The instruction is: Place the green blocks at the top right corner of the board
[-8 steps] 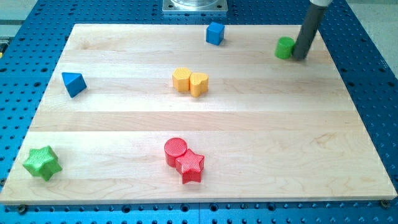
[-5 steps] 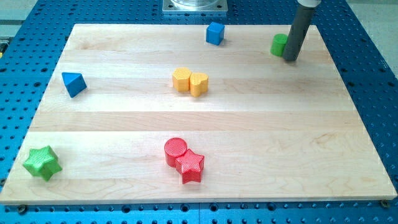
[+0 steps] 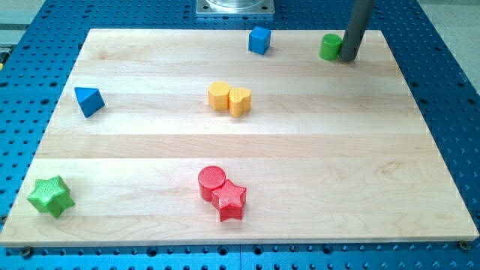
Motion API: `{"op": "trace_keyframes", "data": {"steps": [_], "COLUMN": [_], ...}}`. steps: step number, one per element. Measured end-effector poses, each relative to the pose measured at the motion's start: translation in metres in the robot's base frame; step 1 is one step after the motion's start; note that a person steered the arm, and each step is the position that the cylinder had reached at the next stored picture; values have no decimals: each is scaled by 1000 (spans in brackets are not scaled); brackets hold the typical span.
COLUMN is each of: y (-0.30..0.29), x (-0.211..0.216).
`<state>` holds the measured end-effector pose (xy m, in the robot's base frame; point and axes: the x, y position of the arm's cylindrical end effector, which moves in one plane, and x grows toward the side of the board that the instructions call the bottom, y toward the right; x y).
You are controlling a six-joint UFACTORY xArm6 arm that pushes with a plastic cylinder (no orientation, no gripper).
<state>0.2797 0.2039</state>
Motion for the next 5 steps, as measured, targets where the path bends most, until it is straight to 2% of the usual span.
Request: {"op": "trace_keyframes", "data": {"steps": [1, 2, 3, 4, 5], "y": [-17, -28, -129, -57, -30], "x": [12, -2, 17, -11, -8]}}
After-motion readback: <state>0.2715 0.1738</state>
